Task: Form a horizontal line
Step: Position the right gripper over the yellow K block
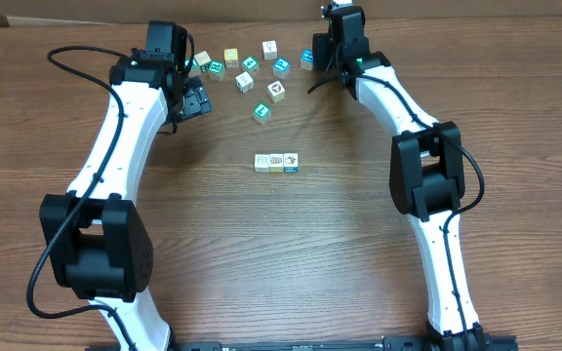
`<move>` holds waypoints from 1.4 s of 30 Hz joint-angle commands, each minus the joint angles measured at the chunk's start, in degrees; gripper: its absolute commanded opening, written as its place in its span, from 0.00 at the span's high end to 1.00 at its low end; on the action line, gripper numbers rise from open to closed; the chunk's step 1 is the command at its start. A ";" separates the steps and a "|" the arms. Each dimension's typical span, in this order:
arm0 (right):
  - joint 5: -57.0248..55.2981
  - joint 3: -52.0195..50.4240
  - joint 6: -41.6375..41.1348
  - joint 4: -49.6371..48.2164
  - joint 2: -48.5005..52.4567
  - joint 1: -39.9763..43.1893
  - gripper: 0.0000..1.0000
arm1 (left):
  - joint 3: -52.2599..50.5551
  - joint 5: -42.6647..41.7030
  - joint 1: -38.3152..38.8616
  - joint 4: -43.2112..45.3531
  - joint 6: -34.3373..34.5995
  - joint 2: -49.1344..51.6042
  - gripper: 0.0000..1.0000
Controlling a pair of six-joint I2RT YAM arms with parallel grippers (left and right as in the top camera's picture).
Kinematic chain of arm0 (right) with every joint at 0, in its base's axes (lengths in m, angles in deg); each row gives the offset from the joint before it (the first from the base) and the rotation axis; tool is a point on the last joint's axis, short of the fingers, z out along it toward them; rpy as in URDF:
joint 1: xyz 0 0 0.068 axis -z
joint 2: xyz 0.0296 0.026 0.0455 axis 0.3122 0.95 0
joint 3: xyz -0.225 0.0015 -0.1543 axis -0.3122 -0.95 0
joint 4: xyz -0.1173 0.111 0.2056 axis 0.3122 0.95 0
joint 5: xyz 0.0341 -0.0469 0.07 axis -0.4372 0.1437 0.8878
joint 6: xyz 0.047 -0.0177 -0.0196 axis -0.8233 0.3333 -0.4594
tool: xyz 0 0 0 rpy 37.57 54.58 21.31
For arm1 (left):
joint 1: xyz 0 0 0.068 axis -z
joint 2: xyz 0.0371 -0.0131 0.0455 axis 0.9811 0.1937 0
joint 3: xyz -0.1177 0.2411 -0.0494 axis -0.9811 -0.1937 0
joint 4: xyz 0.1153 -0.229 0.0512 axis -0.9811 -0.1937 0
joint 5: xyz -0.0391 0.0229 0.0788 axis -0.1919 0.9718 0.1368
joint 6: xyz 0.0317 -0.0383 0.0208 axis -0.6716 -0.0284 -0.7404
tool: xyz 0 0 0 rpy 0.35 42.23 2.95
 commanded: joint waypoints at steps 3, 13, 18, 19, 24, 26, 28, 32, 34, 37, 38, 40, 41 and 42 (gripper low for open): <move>-0.35 -0.35 -0.15 1.03 1.22 0.55 0.44 | 1.36 0.76 0.13 -0.09 -0.04 0.74 0.00; -0.37 1.29 -0.20 9.55 0.22 0.79 0.43 | 1.36 0.76 0.13 -0.11 -0.04 0.74 0.00; -0.46 1.29 -0.42 14.21 -2.75 0.94 0.44 | 1.36 0.76 0.13 -0.09 -0.04 0.74 0.00; -0.68 1.29 -0.79 15.43 -3.48 0.94 0.44 | 1.36 0.76 0.13 -0.09 -0.04 0.74 0.00; -1.53 1.29 -2.97 21.79 -7.74 1.55 0.44 | 1.36 0.76 0.13 -0.11 -0.04 0.74 0.00; -0.44 1.29 -2.95 23.39 -9.03 1.81 0.44 | 1.36 0.76 0.13 -0.11 -0.04 0.74 0.00; 0.31 1.29 -2.95 24.46 -9.70 2.01 0.44 | 1.36 0.76 0.13 -0.09 -0.04 0.74 0.01; 0.15 1.27 -2.69 22.62 -9.49 2.80 0.37 | 1.36 0.76 0.13 -0.09 -0.04 0.74 0.00; 1.44 1.16 -2.38 21.00 -9.46 3.30 0.35 | 1.36 0.76 0.13 -0.11 -0.04 0.74 0.00; 6.86 0.92 1.09 19.15 -9.46 4.04 0.35 | 1.36 0.76 0.13 -0.11 -0.04 0.74 0.00; 9.84 0.90 3.43 18.99 -9.46 4.26 0.35 | 1.36 0.76 0.13 -0.09 -0.04 0.74 0.00; 13.75 0.61 7.58 19.04 -9.42 4.48 0.36 | 1.36 0.76 0.13 -0.09 -0.04 0.74 0.00; 14.69 0.24 9.90 19.04 -9.42 4.57 0.36 | 1.36 0.76 0.13 -0.09 -0.04 0.74 0.00; 14.67 -0.13 11.69 19.02 -9.42 4.57 0.36 | 1.36 0.76 0.13 -0.09 -0.04 0.74 0.00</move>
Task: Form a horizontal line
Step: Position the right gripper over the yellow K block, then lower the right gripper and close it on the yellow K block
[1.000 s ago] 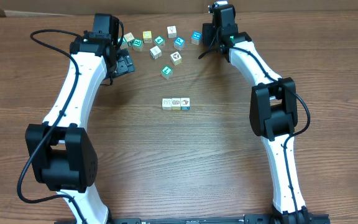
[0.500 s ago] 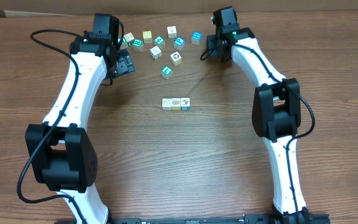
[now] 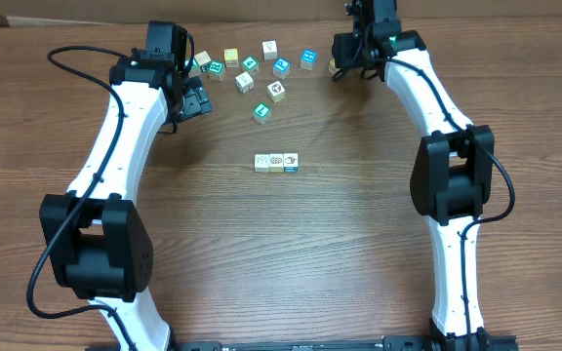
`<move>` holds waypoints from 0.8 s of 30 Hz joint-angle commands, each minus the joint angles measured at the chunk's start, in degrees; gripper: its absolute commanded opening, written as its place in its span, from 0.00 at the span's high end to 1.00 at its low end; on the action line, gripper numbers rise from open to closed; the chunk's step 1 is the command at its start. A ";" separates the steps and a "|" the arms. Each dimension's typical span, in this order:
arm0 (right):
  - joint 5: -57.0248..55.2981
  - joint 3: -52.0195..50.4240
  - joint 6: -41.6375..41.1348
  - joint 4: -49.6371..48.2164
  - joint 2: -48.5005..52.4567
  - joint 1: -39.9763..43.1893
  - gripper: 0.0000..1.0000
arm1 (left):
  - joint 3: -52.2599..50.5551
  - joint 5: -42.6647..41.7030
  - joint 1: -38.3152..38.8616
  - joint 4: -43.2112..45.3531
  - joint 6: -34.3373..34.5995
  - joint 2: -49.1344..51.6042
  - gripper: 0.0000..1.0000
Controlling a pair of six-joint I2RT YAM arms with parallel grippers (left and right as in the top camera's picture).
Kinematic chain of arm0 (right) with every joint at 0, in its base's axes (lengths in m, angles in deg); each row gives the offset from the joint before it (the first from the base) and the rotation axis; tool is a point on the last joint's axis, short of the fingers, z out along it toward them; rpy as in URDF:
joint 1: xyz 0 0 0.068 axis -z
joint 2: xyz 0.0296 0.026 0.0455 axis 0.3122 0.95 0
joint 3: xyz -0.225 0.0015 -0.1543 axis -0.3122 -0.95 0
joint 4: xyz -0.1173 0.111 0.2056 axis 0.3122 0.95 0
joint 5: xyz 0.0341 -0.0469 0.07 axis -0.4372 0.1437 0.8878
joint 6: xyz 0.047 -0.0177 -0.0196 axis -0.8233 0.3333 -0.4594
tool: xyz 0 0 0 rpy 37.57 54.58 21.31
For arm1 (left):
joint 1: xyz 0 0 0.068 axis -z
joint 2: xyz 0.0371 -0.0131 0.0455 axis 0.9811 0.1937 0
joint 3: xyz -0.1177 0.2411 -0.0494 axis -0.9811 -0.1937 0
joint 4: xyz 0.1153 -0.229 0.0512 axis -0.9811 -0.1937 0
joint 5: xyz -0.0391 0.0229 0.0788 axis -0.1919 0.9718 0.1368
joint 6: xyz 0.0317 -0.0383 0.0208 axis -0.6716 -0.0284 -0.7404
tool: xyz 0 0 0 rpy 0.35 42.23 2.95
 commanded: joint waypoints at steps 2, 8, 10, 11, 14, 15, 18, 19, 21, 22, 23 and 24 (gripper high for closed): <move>5.70 -2.10 11.61 -0.50 -2.25 0.31 0.36 | 1.36 0.79 0.13 -0.09 -0.07 0.74 0.00; 5.01 -8.04 18.10 -6.34 -2.25 0.31 0.33 | 1.36 0.79 0.13 -0.09 -0.07 0.74 0.00; 5.03 -10.10 18.10 -9.77 -2.25 0.46 0.33 | 1.36 0.79 0.13 -0.09 -0.07 0.74 0.00; 5.03 -10.93 18.10 -11.23 -2.25 0.52 0.33 | 1.36 0.76 0.13 -0.11 -0.07 0.74 0.00; 5.05 -13.18 18.08 -15.58 -2.23 0.50 0.33 | 1.36 0.79 0.13 -0.09 -0.07 0.74 0.00; 5.05 -13.68 18.05 -16.46 -2.19 0.52 0.35 | 1.36 0.76 0.13 -0.09 -0.07 0.74 0.00; 5.07 -14.38 18.03 -17.22 -2.16 0.24 0.48 | 1.36 0.79 0.13 -0.09 -0.07 0.74 0.00; 5.05 -14.43 17.38 -17.18 -2.16 0.15 0.55 | 1.36 0.79 0.13 -0.09 -0.07 0.74 0.00; 5.05 -14.43 15.10 -17.16 -2.16 0.09 0.61 | 1.36 0.79 0.13 -0.09 -0.07 0.74 0.00; 5.05 -14.43 13.53 -17.16 -2.16 0.09 0.62 | 1.36 0.79 0.13 -0.11 -0.07 0.74 0.00; 5.05 -14.43 11.85 -17.16 -2.19 0.09 0.63 | 1.36 0.79 0.13 -0.11 -0.07 0.74 0.00; 5.05 -14.43 9.97 -17.11 -2.19 0.09 0.63 | 1.36 0.76 0.17 -0.09 -0.07 0.74 0.00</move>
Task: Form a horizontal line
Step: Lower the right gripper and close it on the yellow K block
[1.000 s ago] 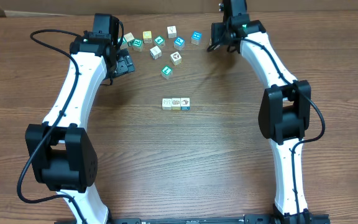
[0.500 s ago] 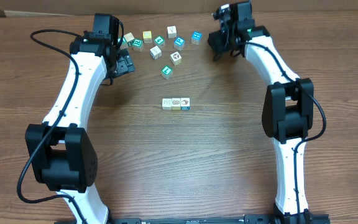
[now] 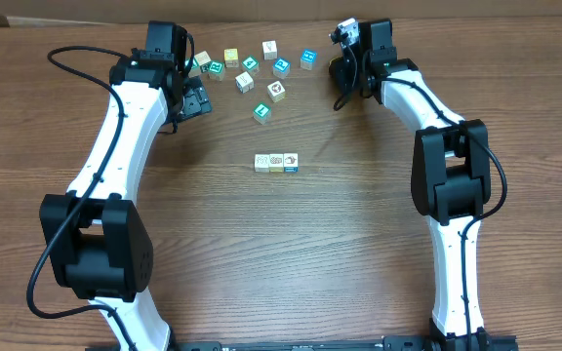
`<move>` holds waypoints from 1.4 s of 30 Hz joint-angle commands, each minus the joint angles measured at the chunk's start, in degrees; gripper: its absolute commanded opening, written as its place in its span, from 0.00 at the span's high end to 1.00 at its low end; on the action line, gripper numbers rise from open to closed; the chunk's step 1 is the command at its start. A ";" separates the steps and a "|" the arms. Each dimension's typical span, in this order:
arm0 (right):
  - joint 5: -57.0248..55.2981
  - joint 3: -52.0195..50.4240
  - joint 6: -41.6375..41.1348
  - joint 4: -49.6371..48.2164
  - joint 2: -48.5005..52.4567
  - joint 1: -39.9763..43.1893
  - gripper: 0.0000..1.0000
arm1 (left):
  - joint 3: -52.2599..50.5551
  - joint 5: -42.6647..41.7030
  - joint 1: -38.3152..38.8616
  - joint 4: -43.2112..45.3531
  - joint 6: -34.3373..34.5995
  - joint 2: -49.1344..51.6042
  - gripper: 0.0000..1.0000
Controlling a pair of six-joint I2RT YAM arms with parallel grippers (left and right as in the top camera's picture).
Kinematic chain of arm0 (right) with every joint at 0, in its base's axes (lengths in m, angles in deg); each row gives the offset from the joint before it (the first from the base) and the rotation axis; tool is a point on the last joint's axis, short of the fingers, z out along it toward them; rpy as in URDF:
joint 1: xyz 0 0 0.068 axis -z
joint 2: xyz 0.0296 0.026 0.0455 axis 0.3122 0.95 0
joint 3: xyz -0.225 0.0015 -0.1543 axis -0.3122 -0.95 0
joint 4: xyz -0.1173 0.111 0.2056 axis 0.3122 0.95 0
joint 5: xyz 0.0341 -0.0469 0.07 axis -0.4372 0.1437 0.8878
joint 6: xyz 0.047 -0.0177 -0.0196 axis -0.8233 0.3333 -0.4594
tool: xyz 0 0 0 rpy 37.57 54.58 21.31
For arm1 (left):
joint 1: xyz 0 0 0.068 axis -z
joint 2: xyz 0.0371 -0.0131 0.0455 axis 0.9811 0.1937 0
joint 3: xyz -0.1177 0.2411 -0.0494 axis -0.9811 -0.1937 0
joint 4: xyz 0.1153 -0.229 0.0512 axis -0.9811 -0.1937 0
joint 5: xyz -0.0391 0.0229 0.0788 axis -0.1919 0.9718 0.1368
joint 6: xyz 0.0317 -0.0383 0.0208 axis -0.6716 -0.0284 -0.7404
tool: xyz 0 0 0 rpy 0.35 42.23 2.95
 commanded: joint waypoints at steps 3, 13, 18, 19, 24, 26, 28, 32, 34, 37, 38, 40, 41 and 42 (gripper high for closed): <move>0.33 -0.35 -8.72 0.94 -2.21 -0.17 0.64 | 1.36 0.76 0.17 -0.09 -0.04 0.74 0.00; -1.31 -0.35 -13.29 10.54 -5.09 -1.25 0.66 | 1.36 0.76 0.17 -0.09 -0.04 0.74 0.00; -9.22 -0.35 -12.57 10.01 -6.67 -1.81 0.44 | 1.36 0.76 0.17 -0.09 -0.04 0.74 0.00; -10.51 -0.35 -12.57 9.53 -6.67 -1.79 0.37 | 1.36 0.76 0.17 -0.09 -0.04 0.74 0.00; -10.23 -0.37 -12.59 5.44 -5.95 -0.52 0.26 | 1.36 0.76 0.15 -0.11 -0.04 0.74 0.00; -7.54 -0.37 -12.57 3.34 -5.44 -0.17 0.26 | 1.36 0.76 0.13 -0.09 -0.04 0.74 0.00; -4.98 -0.37 -12.11 1.16 -4.63 -0.13 0.27 | 1.36 0.76 0.13 -0.11 -0.04 0.74 0.00; -3.04 -0.37 -7.54 -1.07 -2.64 -0.33 0.29 | 1.36 0.76 0.13 -0.09 -0.04 0.74 0.00; -3.06 -0.37 -6.91 -1.64 -1.27 -0.59 0.29 | 1.36 0.76 0.13 -0.09 -0.04 0.74 0.00; -3.02 -0.37 -6.93 -1.97 0.35 -0.68 0.29 | 1.36 0.76 0.13 -0.09 -0.04 0.74 0.00; -2.54 -0.37 -6.93 -1.97 0.66 -0.68 0.29 | 1.36 0.76 0.13 -0.11 -0.04 0.74 0.00; -0.90 -0.37 -6.97 -1.88 1.38 -0.68 0.29 | 1.36 0.76 0.13 -0.09 -0.04 0.74 0.00; -0.22 -0.37 -6.95 -1.73 1.51 -0.68 0.30 | 1.36 0.76 0.13 -0.09 -0.04 0.74 0.00; 0.15 -0.39 -6.95 -1.57 1.55 -0.68 0.31 | 1.36 0.76 0.13 -0.09 -0.04 0.74 0.00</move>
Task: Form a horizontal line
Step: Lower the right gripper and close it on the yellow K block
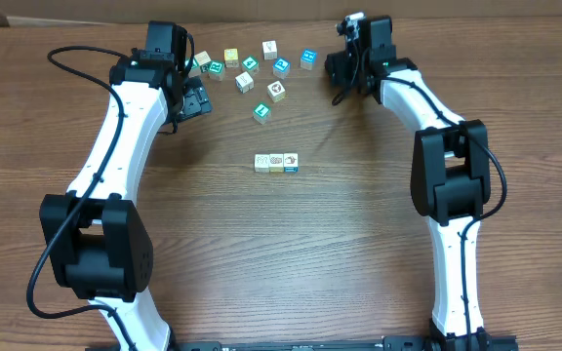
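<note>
Three small blocks (276,162) sit side by side in a short horizontal row at the table's middle. Several loose blocks (261,112) are scattered behind them, among them a teal one (307,58) at the right end of the scatter. My right gripper (336,70) hangs just right of that teal block. Its fingers are hidden under the wrist, so their state does not show. At the scatter's left edge my left gripper (195,97) looks open, with nothing in it.
The wooden table (281,253) carries both white arms, one down each side. A pale wall edge runs along the back, just behind the loose blocks.
The right wrist has shifted slightly left and turned, and now covers a small tan thing that showed beside it. The left arm and all the blocks are where they were.
The right gripper first stood right by the teal block at the scatter's right end. Then it was further right and back, with a tan thing showing under it. It then came forward, and now covers that spot. The row stayed at three blocks and the left arm never moved.
</note>
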`<move>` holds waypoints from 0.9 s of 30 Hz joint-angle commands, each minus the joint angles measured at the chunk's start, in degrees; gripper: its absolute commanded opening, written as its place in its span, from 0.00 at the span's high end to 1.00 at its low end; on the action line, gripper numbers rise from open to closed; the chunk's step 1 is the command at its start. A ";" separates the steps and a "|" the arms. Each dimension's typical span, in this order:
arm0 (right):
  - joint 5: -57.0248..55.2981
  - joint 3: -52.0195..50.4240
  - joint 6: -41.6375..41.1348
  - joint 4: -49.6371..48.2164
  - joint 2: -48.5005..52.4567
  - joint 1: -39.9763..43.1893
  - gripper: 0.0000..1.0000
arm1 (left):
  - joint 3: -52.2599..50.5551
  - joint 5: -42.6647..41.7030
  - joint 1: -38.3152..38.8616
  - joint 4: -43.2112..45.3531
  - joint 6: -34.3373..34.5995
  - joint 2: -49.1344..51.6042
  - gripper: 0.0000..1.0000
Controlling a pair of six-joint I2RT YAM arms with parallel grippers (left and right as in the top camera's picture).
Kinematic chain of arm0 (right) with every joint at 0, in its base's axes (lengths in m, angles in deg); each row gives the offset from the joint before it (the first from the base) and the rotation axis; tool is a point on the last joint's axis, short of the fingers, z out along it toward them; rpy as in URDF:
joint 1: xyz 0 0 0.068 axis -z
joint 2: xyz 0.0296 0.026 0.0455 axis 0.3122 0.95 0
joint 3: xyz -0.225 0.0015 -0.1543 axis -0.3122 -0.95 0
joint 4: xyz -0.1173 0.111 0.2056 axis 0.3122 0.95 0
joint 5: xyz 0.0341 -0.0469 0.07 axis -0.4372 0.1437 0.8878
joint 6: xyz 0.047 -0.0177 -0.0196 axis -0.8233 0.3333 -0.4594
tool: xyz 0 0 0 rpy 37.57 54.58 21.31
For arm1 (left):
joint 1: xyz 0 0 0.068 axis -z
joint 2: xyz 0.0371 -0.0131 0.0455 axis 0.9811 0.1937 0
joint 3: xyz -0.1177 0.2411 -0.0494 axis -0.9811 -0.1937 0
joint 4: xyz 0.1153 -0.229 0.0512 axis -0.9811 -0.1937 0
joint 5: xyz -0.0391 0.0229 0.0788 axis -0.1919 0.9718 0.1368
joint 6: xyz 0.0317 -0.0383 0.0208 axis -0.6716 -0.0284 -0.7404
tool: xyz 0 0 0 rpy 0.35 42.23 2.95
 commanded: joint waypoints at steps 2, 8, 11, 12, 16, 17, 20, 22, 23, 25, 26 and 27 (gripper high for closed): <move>2.89 -0.26 0.66 0.04 1.25 -0.26 0.39 | 1.36 0.76 0.13 -0.11 -0.07 0.74 0.00; 2.80 -0.26 0.61 1.07 1.25 -0.33 0.52 | 1.36 0.76 0.13 -0.09 -0.07 0.74 0.00; 2.78 -0.24 -0.98 2.21 1.07 -0.33 0.53 | 1.36 0.76 0.13 -0.11 -0.07 0.74 0.00; 2.78 -0.24 -1.99 2.69 1.01 -0.37 0.53 | 1.36 0.74 0.13 -0.09 -0.07 0.74 0.00; 1.79 -0.24 -2.62 3.58 -0.15 -1.07 0.55 | 1.36 0.76 0.13 -0.09 -0.07 0.74 0.00; 0.96 -0.24 -2.58 3.56 -0.46 -1.40 0.56 | 1.36 0.76 0.13 -0.11 -0.07 0.74 0.00; -2.60 -0.24 -2.56 3.74 -1.46 -2.58 0.58 | 1.36 0.76 0.13 -0.09 -0.07 0.74 0.00; -5.01 -0.24 -2.58 4.50 -2.12 -3.32 0.58 | 1.36 0.76 0.13 -0.09 -0.07 0.74 0.00; -6.38 -0.24 -2.58 5.22 -2.49 -3.78 0.58 | 1.36 0.76 0.13 -0.09 -0.07 0.74 0.00; -8.39 -0.24 -2.58 6.54 -3.15 -4.48 0.58 | 1.36 0.76 0.13 -0.11 -0.07 0.74 0.00; -9.51 -0.24 -2.58 7.21 -3.65 -4.83 0.58 | 1.36 0.76 0.13 -0.09 -0.07 0.74 0.00; -10.45 -0.24 -2.58 7.80 -4.02 -5.09 0.58 | 1.36 0.74 0.13 -0.09 -0.07 0.74 0.00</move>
